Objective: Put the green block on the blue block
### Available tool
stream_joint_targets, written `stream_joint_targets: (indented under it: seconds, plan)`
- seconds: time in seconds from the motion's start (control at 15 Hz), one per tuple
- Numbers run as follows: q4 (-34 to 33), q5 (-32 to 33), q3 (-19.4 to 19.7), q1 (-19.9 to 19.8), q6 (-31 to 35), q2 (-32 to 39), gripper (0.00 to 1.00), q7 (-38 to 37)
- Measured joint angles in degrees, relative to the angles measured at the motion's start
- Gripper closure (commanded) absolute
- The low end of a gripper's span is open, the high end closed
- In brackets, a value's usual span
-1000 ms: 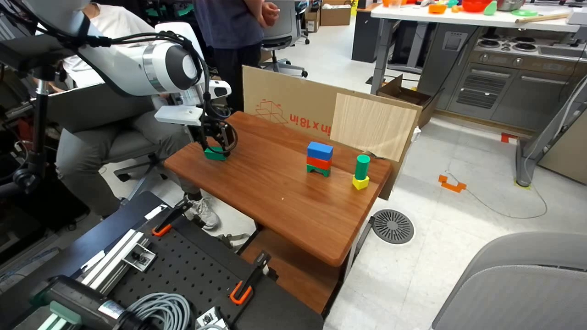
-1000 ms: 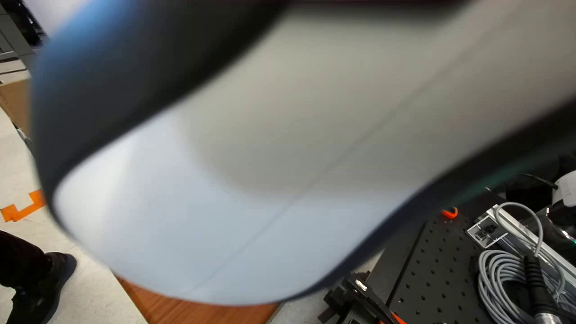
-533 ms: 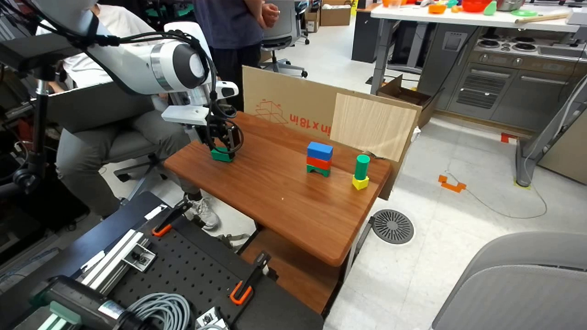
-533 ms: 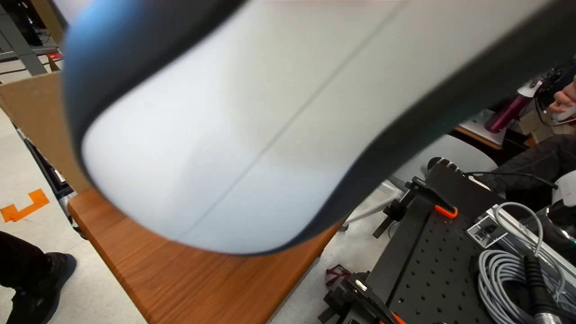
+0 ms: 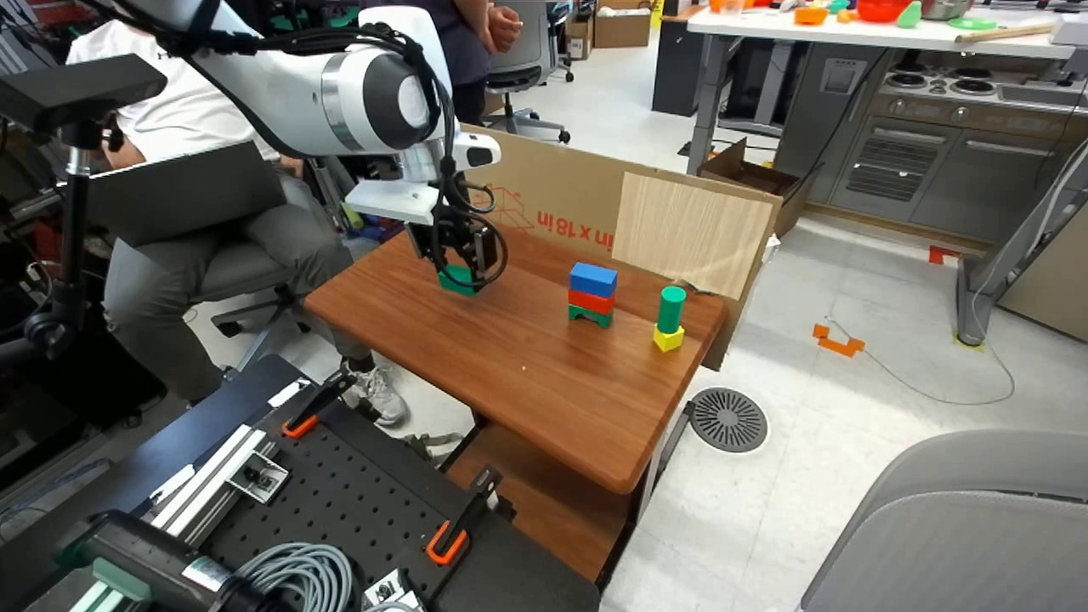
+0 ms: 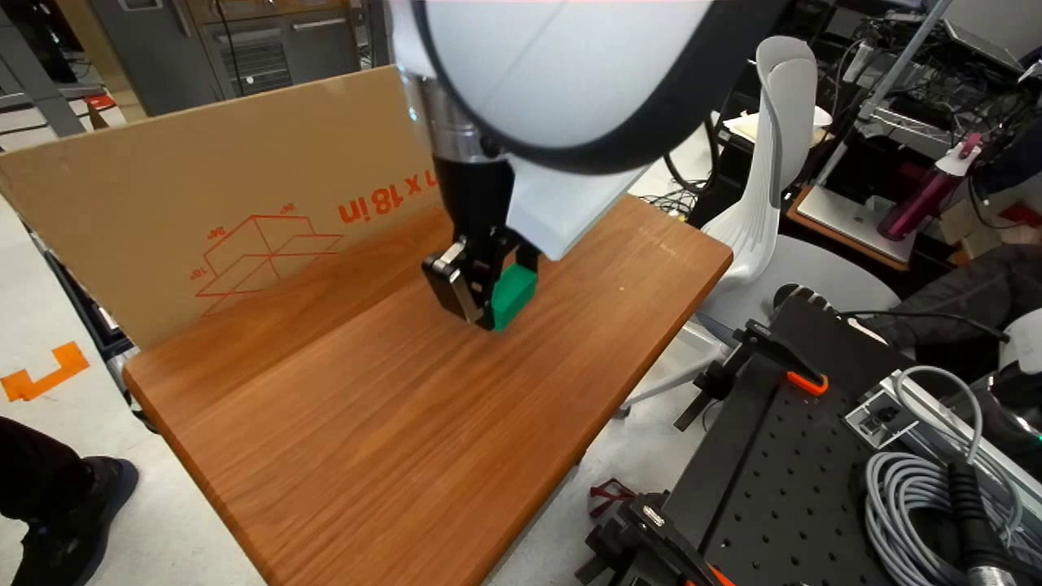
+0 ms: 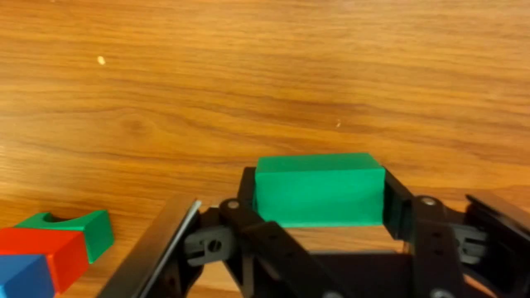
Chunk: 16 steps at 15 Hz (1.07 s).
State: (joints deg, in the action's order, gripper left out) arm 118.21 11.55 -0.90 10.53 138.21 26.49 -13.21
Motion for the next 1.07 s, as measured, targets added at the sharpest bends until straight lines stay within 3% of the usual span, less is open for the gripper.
stream_joint_targets:
  seconds: [0.67,1.07]
  plan:
    - [3.13,-7.99,0.18,-7.64,-6.27,-12.0,0.57,8.66]
    - [3.25,-7.8,2.52,-11.06,-9.04,-14.38,0.57,11.75]
